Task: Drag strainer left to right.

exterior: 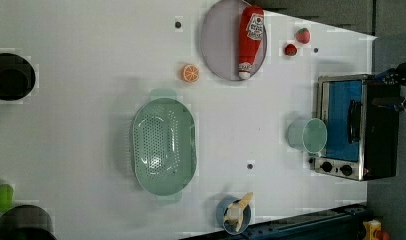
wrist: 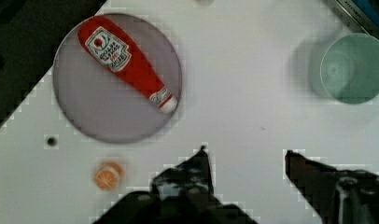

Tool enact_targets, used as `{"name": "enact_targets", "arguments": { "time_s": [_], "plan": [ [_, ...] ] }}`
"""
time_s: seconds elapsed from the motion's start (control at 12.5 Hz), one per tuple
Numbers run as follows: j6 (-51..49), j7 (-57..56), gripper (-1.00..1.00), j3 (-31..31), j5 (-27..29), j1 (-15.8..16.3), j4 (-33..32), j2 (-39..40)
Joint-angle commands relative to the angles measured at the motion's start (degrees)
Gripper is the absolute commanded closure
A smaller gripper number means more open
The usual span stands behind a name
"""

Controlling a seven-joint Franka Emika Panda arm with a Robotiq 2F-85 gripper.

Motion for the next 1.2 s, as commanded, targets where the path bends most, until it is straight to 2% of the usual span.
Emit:
{"name": "enact_targets", "arguments": {
  "time_s": [0.08, 0.24, 0.4, 0.64, 1.2],
  "plan": [
    [-11.7, 2.5, -0.59, -2.9, -2.4, -0.7, -10.9, -23.8],
    [-11.3, 2.5, -0.99, -2.3, -1.9, -0.3, -11.0, -23.5],
    [-11.0, 2.6, -1.0, 0.3, -0.5, 0.9, -11.1, -22.4],
    [-10.1, 6.3, -1.0, 8.1, 0.1, 2.8, -11.4, -19.1],
    [6.3, 41.7, -1.0, 29.7, 0.0, 3.5, -13.0, -3.8]
  ]
}}
